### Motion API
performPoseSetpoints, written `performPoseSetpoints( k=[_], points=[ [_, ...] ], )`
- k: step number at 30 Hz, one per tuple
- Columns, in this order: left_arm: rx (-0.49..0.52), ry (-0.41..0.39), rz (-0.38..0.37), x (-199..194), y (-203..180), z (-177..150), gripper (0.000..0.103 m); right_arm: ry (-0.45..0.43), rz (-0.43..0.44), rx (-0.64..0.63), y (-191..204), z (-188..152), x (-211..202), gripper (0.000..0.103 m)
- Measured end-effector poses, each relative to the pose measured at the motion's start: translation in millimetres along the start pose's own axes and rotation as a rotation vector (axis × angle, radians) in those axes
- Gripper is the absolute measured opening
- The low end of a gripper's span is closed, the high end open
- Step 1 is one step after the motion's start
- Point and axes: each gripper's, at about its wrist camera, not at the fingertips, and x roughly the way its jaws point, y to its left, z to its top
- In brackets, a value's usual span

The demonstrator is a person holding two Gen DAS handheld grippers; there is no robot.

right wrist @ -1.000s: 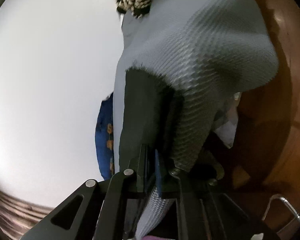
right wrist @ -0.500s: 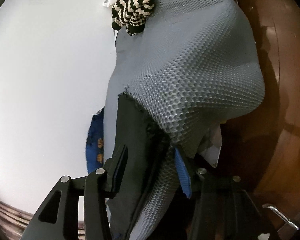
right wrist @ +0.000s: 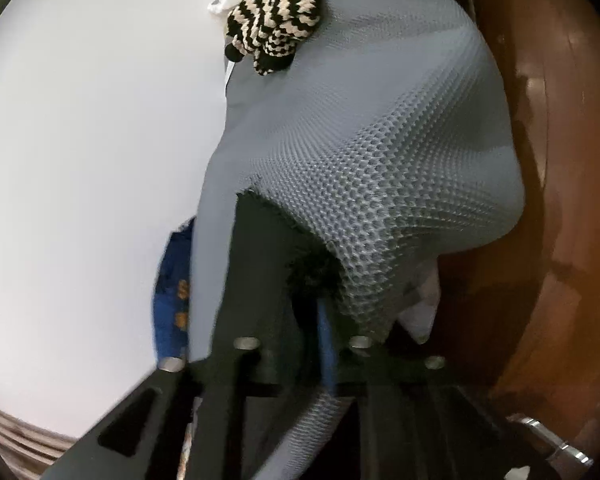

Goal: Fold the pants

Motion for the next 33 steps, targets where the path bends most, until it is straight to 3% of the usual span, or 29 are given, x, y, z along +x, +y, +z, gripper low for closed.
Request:
performPoseSetpoints(
  k=[2, 4, 5, 6, 10, 15, 21, 26, 29, 33],
  points=[
    [-0.009, -0.005, -0.008, -1, 1, -1, 0.092, 0.005, -0.014, -0.005, 3, -2, 7, 0.045],
    [-0.019, -0.007, -0.012, -2, 3, -1, 0.092, 0.007, -0.043, -0.017, 7, -4, 14, 0.039],
    [-0.025, -0.009, -0.013, -3, 3, -1, 0.092, 0.023, -0.085, -0.016, 9, -3, 18, 0.018],
    [-0.034, -0.013, -0.016, -5, 4, -1, 0.092, 0.035, -0.102, -0.014, 9, -2, 20, 0.008],
    [-0.056, -0.038, -0.025, -15, 8, -4, 0.092, -0.014, -0.131, -0.124, 35, -14, 15, 0.008],
    [-0.096, -0.050, -0.022, -30, 20, -9, 0.092, 0.013, -0.060, -0.327, 111, -55, 25, 0.008],
    [-0.177, -0.090, -0.026, -50, 38, -18, 0.092, 0.183, 0.063, -0.472, 183, -142, 67, 0.008],
    [-0.248, -0.101, -0.039, -58, 54, -24, 0.092, 0.390, 0.125, -0.560, 210, -237, 112, 0.008],
    [-0.275, -0.112, -0.041, -60, 62, -30, 0.092, 0.517, 0.099, -0.600, 206, -293, 148, 0.008],
    [-0.272, -0.115, -0.037, -62, 64, -31, 0.092, 0.603, -0.001, -0.645, 184, -338, 176, 0.008]
  ],
)
